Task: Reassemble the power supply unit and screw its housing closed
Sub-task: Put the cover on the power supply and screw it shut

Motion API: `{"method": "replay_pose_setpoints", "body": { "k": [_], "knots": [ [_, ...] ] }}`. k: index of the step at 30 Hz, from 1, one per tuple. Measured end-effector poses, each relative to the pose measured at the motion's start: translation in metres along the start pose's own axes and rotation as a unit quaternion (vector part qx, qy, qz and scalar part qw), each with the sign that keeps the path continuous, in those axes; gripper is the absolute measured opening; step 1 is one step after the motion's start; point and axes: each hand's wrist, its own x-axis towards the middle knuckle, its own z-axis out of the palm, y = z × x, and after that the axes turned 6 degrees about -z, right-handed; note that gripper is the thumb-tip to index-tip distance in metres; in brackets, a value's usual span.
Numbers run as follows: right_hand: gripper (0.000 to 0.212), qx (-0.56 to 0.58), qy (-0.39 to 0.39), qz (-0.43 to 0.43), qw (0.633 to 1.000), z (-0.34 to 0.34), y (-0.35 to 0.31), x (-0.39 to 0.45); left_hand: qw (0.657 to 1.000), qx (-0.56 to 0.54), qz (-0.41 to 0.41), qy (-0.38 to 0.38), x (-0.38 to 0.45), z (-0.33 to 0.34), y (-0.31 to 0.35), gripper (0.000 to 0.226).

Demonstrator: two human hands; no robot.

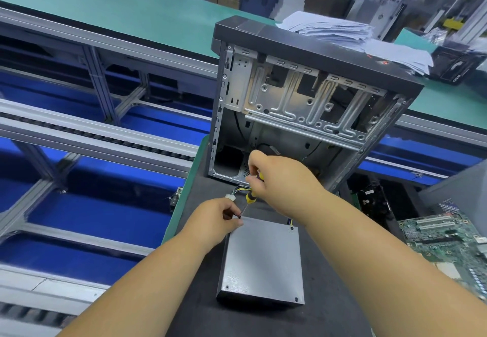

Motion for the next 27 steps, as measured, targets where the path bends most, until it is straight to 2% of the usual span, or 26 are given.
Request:
{"method": "replay_pose_setpoints", "body": {
  "k": [3,4,8,10,14,17,19,21,24,27],
  "knots": [
    [0.036,-0.088,0.019,0.038,0.995,0.010,-0.001,-0.001,1.000,0.003,-0.001,0.003,0.000,-0.001,-0.001,0.015],
    [0.035,-0.078,0.031,0.039,0.996,0.013,0.000,-0.002,1.000,0.004,0.001,0.002,0.000,-0.001,-0.002,0.014],
    [0.011,0.049,0.057,0.024,0.997,0.012,0.002,-0.007,1.000,0.009,0.006,-0.004,-0.001,-0.002,0.000,0.014],
    [0.016,0.046,0.053,0.011,0.997,0.010,0.002,-0.006,1.000,0.012,0.003,-0.007,-0.001,-0.003,0.002,0.014],
    [0.032,-0.070,0.035,0.041,0.996,0.016,0.004,-0.005,1.000,0.015,0.001,-0.007,-0.001,-0.003,0.003,0.014],
    [0.019,0.031,0.038,0.028,0.998,0.015,0.005,-0.007,1.000,0.010,0.001,-0.005,-0.002,-0.003,0.003,0.015],
    [0.024,0.081,0.033,0.007,0.996,0.010,0.005,-0.007,1.000,0.010,0.000,-0.003,-0.002,-0.002,0.003,0.015],
    [0.023,0.028,0.041,-0.002,0.999,0.010,0.004,-0.006,1.000,0.009,0.000,-0.003,-0.002,-0.002,0.003,0.014],
    [0.033,-0.051,0.032,0.032,0.998,0.013,0.004,-0.005,1.000,0.004,0.003,-0.002,-0.003,-0.003,0.002,0.012],
    [0.024,0.035,0.031,0.022,0.999,0.014,0.005,-0.007,1.000,0.001,0.005,-0.005,-0.003,-0.003,0.002,0.012]
  ]
}}
